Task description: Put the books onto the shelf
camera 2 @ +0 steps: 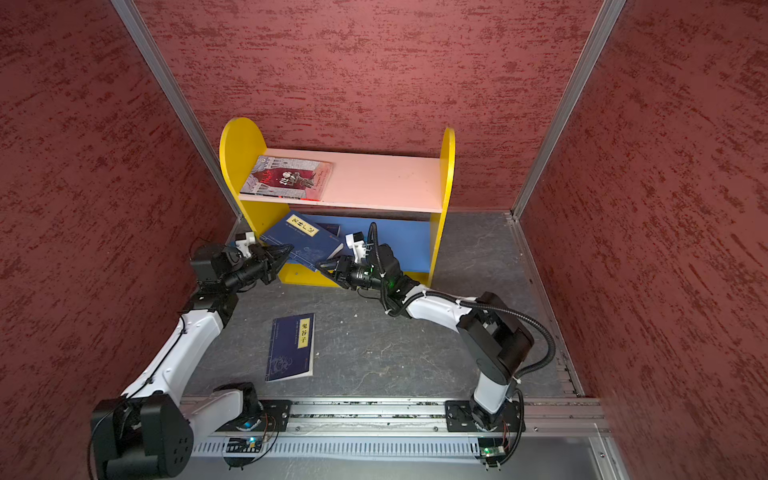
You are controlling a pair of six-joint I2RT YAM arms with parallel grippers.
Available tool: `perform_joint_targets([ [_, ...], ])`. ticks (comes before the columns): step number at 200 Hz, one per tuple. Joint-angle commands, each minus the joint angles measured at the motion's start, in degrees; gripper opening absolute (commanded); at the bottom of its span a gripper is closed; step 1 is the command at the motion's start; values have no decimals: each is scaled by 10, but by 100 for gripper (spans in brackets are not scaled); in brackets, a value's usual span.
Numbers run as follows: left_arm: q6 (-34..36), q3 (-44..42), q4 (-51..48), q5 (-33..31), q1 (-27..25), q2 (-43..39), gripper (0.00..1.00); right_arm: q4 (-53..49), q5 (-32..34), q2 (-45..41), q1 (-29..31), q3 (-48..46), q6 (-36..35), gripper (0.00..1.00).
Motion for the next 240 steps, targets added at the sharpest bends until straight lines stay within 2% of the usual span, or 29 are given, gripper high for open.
perform_joint_targets([
  [1,-15,9,49,-4,-4,-1,0,36,21,2,1,20,14,43],
  [29,-20,5,46,-6,-6,-5,0,24,24,12,1,36,9,42],
  [46,-23,-2,46,-9,-6,-8,0,22,21,24,1,51,7,35],
  [74,-27,-11,35,-11,-2,-17,0,35,31,30,0,53,12,33],
  [121,-29,-23,21,-12,2,-29,0,28,35,27,-5,49,6,23],
  [169,-33,-31,-1,-14,4,-43,0,37,35,26,-9,45,8,20],
  [199,-27,-33,-18,-15,7,-44,0,40,29,28,-13,49,7,10],
  [210,-15,-23,-62,-18,11,-47,14,37,24,28,-18,49,6,4],
  [224,29,9,-185,-46,19,-51,33,33,11,30,-23,50,1,0],
  [240,39,6,-180,-37,27,-61,44,26,-16,34,-30,56,-5,0],
])
